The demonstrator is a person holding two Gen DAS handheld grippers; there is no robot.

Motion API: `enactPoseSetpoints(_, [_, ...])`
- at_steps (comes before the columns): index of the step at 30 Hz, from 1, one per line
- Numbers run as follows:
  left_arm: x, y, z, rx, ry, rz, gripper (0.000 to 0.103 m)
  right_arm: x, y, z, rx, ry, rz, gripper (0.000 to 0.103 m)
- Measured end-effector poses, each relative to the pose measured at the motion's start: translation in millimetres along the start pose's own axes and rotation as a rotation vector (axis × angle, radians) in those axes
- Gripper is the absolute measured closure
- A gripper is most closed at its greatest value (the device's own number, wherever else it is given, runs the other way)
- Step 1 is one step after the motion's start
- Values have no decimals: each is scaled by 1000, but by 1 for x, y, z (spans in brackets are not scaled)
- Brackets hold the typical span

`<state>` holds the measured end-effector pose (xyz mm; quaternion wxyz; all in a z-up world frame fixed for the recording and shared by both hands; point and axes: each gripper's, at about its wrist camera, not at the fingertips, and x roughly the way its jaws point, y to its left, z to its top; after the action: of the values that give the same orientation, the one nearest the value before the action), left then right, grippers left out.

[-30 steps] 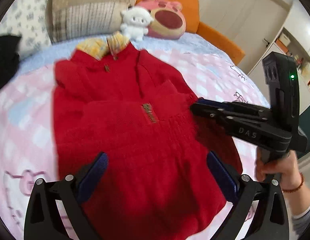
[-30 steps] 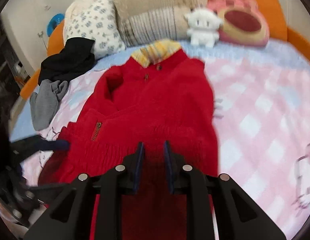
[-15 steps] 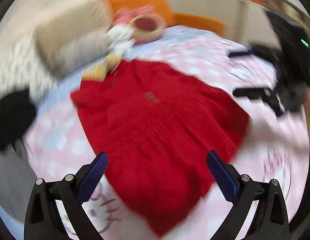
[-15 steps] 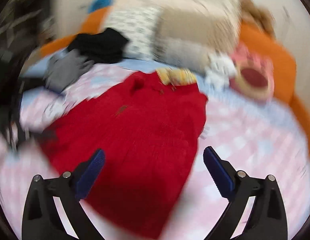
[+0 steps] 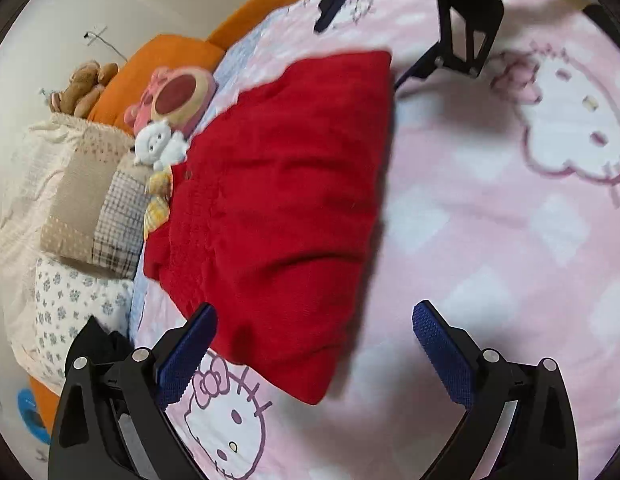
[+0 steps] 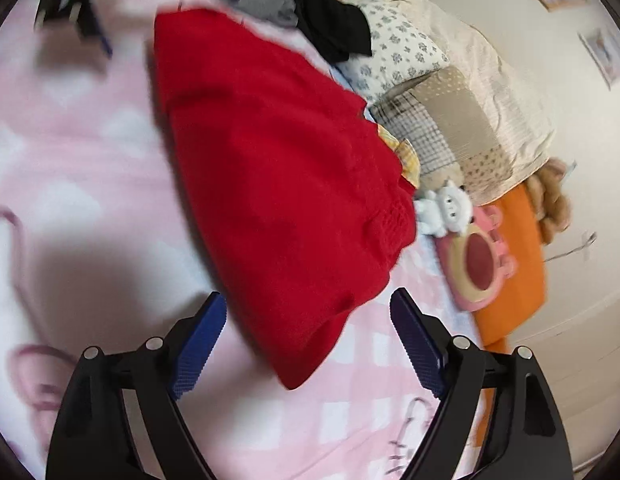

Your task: Fold large clothes

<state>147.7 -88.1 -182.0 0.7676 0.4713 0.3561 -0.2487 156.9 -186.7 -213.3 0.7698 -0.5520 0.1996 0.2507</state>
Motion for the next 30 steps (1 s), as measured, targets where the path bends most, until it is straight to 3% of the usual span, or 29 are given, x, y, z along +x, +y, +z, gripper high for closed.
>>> enactPoseSetpoints(3, [22, -2, -9, 27, 55, 49, 4, 15, 8, -7, -48, -2, -51, 21])
enactPoseSetpoints(5, [21, -1, -11, 23, 9, 92, 4, 18, 4, -9, -24, -25, -72, 25])
enactPoseSetpoints(7, [22, -1, -9, 35, 7, 148, 29, 25, 1, -9, -4, -8, -49, 37])
enactPoseSetpoints(8, [23, -1, -7, 47, 15, 125, 36, 26, 1, -9, -2, -2, -13, 55])
enactPoseSetpoints(9, [25, -2, -6, 60, 20, 119, 38, 27, 1, -8, -7, 2, 15, 61])
enactPoseSetpoints(10, [24, -1, -5, 65, 24, 97, 47, 26, 3, -7, -29, 3, 10, 69])
enactPoseSetpoints(13, [15, 13, -3, 32, 23, 33, 61, 20, -8, -2, -4, -11, 22, 76])
enactPoseSetpoints(17, [-4, 46, 5, -33, -11, 35, 72, 12, -41, 8, 73, -42, 31, 77])
enactPoseSetpoints(20, [-16, 91, 16, -82, -60, 122, 74, 9, -83, 20, 140, -71, 15, 77])
enactPoseSetpoints(23, [-16, 144, 29, -183, -77, 160, 75, 15, -130, 37, 242, -104, 9, 77])
enactPoseSetpoints(27, [6, 214, 44, -233, -52, 205, 75, 45, -190, 66, 292, -110, 14, 77])
enactPoseSetpoints(30, [40, 262, 50, -285, -24, 169, 75, 82, -226, 82, 316, -84, 51, 77])
